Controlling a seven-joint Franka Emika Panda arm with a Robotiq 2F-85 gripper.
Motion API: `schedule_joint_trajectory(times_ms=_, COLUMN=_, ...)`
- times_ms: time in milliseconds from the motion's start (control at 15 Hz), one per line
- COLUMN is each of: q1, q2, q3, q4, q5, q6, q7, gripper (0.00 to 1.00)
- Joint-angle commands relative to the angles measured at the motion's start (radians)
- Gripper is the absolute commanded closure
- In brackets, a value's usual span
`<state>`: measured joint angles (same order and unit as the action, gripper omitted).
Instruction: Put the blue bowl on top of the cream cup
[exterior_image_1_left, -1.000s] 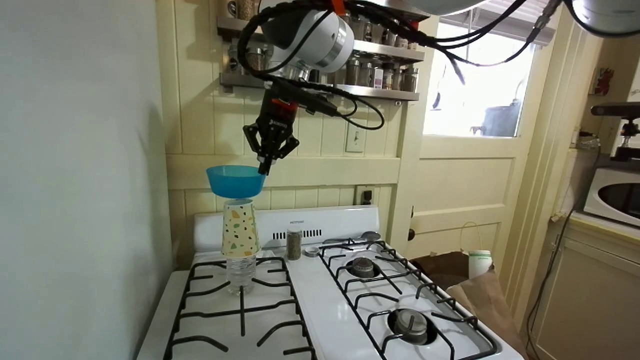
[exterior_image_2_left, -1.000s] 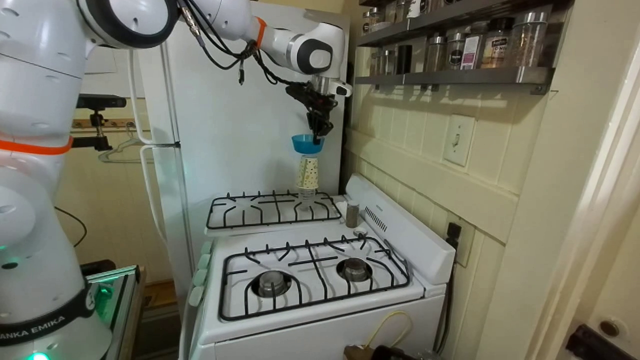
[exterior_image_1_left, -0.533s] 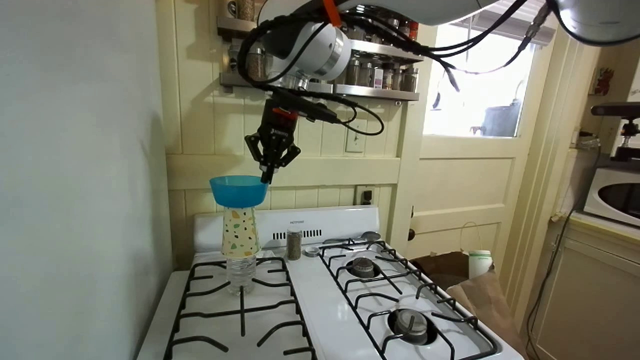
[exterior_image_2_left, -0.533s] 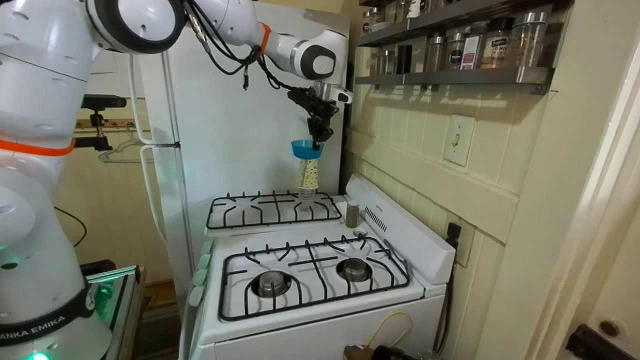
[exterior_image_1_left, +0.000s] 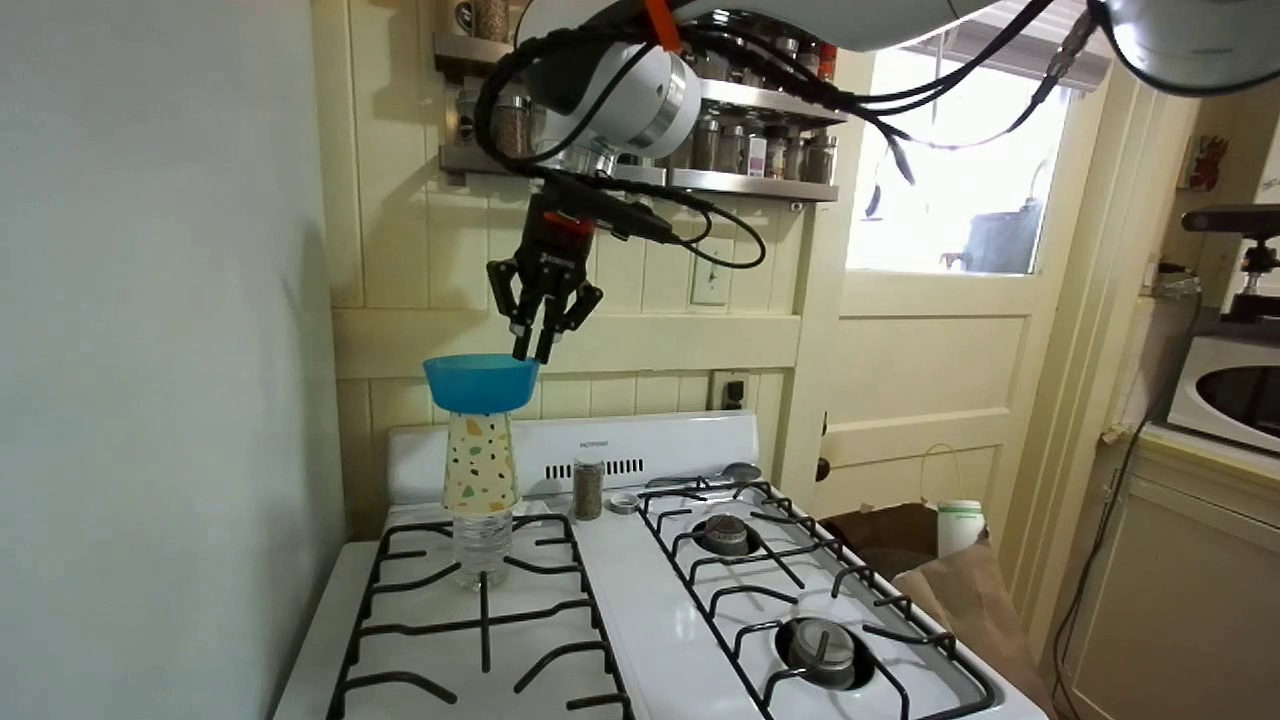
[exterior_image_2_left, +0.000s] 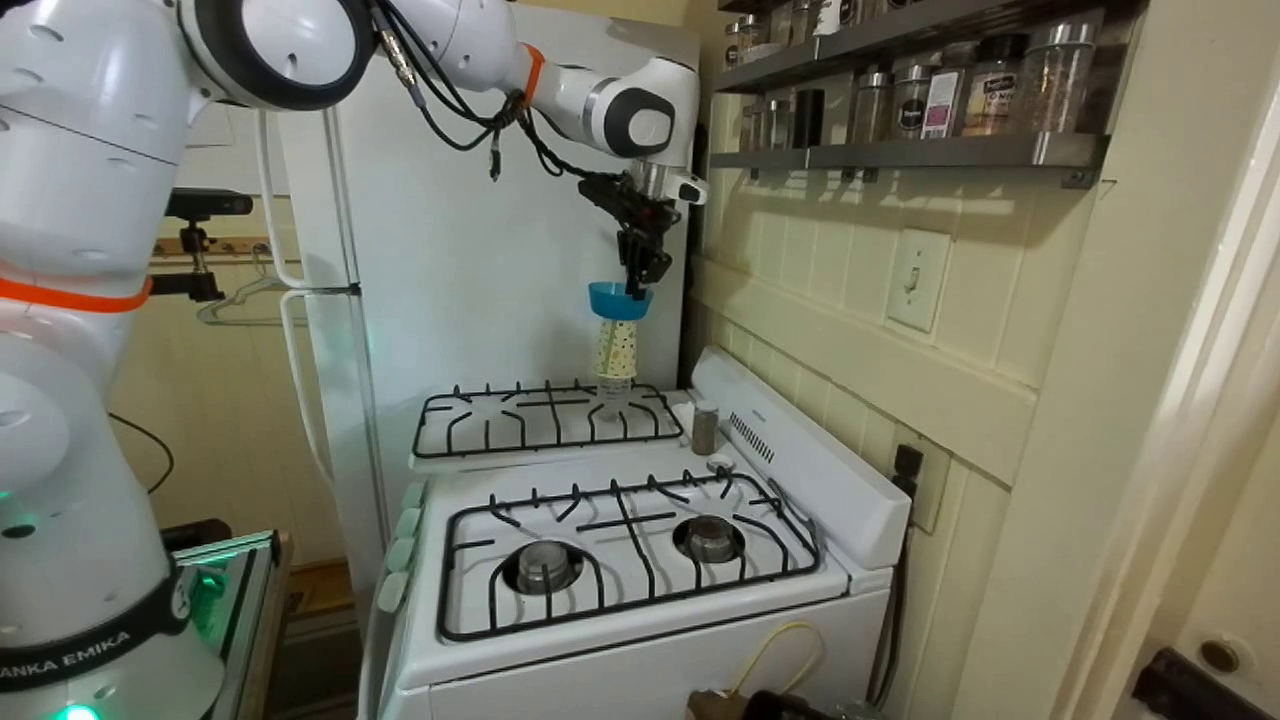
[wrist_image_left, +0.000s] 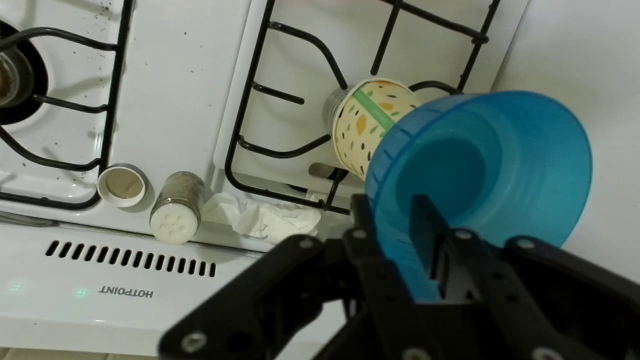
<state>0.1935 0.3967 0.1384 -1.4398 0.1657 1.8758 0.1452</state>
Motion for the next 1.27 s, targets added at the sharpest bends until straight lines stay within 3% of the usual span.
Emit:
schedule_joint_trajectory(times_ms=0, q1=-0.001, q2=0.014, q3=0.004, q4=0.031, q5=0.009, q6=-0.033, q7=0.009, gripper=0.42)
schedule_joint_trajectory(times_ms=400, q1=-0.002, q2=-0.003, q3=0.003, q4=0.016, q5=0.014, q6=-0.027, q7=0.018, gripper=0.00)
schedule_joint_trajectory(times_ms=733, q1=-0.005, q2=-0.165, q3=0.002, q4=-0.104, q5=0.010, q6=0.025, q7=0.021, gripper=0.00)
schedule_joint_trajectory(times_ms=1067, q1=-0.028, q2=-0.424, q3=-0.003, q4=-0.332, q5=0.047, q6=0.285, q7=0.033, gripper=0.00)
schedule_joint_trajectory(times_ms=1133, q1=-0.020, q2=-0.293, q3=0.003, q4=-0.176, q5=0.013, q6=0.184, q7=0.031, gripper=0.00)
schedule_joint_trajectory(times_ms=1200, q1=-0.026, q2=-0.339, q3=0.003, q4=-0.215, q5=0.019, q6=0.221, q7=0.031, gripper=0.00)
